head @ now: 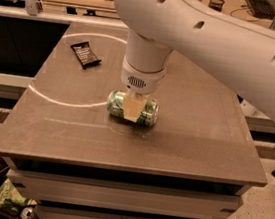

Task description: Place green can upright

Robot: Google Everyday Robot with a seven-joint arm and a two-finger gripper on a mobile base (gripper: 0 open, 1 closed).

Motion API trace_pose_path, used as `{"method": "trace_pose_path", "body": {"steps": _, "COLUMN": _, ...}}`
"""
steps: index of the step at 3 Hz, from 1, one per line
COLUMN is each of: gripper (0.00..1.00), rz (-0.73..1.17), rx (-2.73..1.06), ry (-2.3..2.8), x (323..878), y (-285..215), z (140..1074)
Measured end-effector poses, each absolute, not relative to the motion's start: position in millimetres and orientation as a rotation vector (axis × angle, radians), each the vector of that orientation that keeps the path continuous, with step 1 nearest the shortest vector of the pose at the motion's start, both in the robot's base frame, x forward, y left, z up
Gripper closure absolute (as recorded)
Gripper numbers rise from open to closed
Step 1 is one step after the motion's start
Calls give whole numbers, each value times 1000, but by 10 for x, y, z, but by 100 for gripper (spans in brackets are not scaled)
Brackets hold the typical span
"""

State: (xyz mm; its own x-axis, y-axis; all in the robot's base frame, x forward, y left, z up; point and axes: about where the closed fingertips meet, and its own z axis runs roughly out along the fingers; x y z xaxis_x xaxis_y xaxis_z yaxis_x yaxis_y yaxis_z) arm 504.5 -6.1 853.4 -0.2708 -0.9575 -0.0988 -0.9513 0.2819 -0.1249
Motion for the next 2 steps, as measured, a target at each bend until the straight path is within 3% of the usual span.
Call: {"method": "trace_pose_path", "body": {"steps": 2, "gripper": 100, "rz": -51, "rx": -1767, "ry": 2341, "x": 5012, "y": -150, "z": 8718}}
